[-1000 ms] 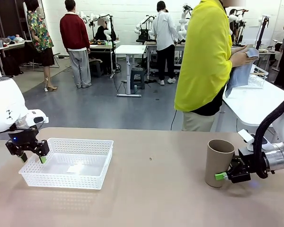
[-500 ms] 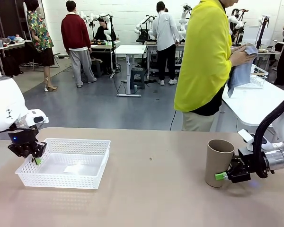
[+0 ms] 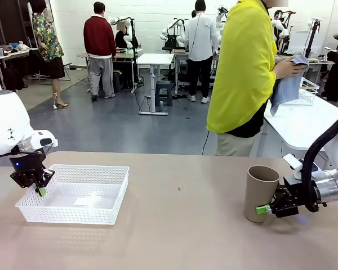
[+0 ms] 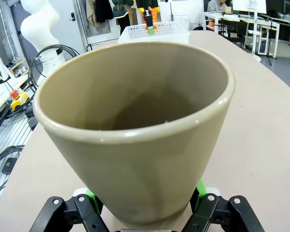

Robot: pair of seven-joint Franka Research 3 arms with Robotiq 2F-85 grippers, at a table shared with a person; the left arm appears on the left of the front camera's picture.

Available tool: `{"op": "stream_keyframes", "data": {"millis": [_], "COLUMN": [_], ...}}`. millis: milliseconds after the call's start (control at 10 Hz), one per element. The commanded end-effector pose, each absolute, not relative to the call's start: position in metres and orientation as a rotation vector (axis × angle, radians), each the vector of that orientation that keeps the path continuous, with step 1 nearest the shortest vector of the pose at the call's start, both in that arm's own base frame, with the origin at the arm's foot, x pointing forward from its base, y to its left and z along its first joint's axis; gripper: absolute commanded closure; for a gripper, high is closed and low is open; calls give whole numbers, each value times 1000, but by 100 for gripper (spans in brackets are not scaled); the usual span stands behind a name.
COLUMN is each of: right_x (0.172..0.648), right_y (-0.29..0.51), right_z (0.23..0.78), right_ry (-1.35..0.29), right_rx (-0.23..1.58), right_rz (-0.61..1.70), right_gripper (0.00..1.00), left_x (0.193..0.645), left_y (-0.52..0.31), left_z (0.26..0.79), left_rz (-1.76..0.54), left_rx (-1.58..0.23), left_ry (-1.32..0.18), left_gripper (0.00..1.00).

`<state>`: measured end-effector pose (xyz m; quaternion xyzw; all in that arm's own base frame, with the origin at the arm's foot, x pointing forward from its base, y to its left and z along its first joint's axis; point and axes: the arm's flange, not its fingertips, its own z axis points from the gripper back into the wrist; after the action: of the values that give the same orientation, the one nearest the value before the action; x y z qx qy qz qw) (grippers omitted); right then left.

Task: Clean and organize the cups into the basket.
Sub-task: Pick up the Organizing basket and move it to the center of the table, then pick up the Reusable plastic cup from the right side of the table and place it inside the Organizing basket.

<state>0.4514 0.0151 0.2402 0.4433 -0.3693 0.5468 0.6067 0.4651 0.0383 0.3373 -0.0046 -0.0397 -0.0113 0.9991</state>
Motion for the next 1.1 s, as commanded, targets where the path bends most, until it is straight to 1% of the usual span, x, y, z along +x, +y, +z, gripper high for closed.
{"op": "stream_keyframes", "data": {"millis": [0, 100, 200, 300, 500, 600, 700, 1000], "right_x": [454, 454, 453, 447, 426, 410, 393, 334], "right_y": [13, 12, 13, 15, 17, 18, 17, 5], "right_z": [234, 234, 235, 245, 285, 317, 352, 475], "right_ry": [-838, -838, -839, -827, -862, -864, -876, -969], "right_rx": [1022, 1018, 1006, 1023, 1019, 1000, 999, 921], "right_rz": [1283, 1282, 1274, 1256, 1278, 1270, 1255, 1242], "right_gripper": [77, 100, 77, 100, 100, 100, 100, 100], "left_x": [467, 467, 467, 465, 462, 460, 460, 463], "left_y": [40, 40, 39, 36, 25, 17, 11, -9], "left_z": [341, 342, 342, 345, 358, 363, 367, 371], "left_rz": [-12, -17, -4, 15, 20, 15, 15, 40], "left_rx": [-15, -14, -28, -25, -61, -35, -28, -11], "left_ry": [-71, -71, -82, -60, -50, -61, -64, -64], "left_gripper": [100, 100, 100, 100, 100, 100, 100, 100]}}
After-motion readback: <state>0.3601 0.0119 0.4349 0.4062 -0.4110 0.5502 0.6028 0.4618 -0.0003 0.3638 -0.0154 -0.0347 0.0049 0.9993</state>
